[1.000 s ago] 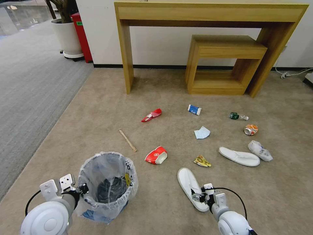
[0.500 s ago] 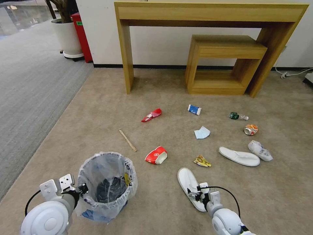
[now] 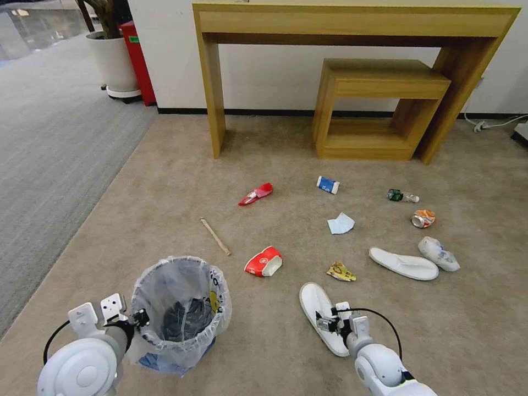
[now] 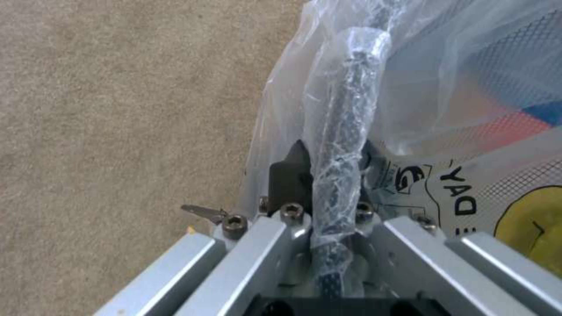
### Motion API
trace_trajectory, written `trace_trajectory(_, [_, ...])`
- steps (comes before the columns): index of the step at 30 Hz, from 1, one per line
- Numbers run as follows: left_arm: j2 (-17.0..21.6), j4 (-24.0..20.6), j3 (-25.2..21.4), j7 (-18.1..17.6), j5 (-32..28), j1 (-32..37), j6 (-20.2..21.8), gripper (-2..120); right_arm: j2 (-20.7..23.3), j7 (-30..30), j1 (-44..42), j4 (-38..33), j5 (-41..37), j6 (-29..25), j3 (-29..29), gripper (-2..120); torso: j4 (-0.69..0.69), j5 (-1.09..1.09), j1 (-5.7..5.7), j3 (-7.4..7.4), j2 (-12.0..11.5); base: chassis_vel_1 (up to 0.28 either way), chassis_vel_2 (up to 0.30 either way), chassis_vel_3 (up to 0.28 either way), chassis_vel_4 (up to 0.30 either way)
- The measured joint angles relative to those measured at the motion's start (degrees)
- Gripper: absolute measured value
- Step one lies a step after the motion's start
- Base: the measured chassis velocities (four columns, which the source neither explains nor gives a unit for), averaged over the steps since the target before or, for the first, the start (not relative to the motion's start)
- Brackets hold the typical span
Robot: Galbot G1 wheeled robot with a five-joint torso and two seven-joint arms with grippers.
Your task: Pick up the trash bin and place the garbage on the floor into it.
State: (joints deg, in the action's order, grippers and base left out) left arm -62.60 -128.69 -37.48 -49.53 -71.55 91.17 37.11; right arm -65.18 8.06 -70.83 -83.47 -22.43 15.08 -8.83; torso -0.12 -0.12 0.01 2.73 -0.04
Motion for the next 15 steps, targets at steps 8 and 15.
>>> trace_trajectory(8, [-0.1,0.0,0.1,0.0,0.0,-0.1,-0.1,0,-0.2,-0.2,1.1,1.3,0.1,-0.4,0.2,100,0.0,0.0,0.0,0.0,0.0,0.0,0.0,0.0,0.0])
trace_trajectory(15, [-0.1,0.2,0.1,0.0,-0.1,-0.5,-0.1,0,-1.2,-0.2,2.8,3.1,0.1,-0.7,1.3,100,0.0,0.0,0.0,0.0,0.0,0.0,0.0,0.0,0.0])
